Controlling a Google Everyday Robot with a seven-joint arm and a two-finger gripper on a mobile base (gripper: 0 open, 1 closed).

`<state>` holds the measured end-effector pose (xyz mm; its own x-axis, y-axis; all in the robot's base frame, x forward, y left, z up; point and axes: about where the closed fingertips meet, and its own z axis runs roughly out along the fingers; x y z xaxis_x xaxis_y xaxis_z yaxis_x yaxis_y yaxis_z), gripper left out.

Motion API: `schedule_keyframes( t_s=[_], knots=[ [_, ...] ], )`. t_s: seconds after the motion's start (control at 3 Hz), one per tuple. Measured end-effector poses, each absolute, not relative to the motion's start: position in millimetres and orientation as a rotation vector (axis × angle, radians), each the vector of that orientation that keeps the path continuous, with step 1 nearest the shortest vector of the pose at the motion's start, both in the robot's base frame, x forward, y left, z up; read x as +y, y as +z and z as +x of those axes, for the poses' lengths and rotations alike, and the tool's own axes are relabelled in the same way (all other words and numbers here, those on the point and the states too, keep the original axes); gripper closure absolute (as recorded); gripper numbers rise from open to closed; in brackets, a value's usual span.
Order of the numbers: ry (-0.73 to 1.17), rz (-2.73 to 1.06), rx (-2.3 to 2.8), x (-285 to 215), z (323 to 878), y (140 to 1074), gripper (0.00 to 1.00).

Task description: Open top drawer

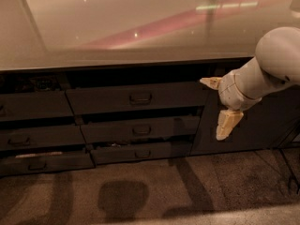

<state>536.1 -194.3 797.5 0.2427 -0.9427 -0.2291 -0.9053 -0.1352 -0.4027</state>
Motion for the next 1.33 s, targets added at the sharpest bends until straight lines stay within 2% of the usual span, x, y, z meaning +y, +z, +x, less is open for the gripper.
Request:
schedule_keyframes(
  t_s=[0.67, 1.33],
  knots=[
    [-0.143, -2.153, 1.775, -191.5, 569.7, 772.4, 0.00],
    [-0.123, -2.196, 1.799, -192.8, 580.9, 752.1, 0.00]
  ],
)
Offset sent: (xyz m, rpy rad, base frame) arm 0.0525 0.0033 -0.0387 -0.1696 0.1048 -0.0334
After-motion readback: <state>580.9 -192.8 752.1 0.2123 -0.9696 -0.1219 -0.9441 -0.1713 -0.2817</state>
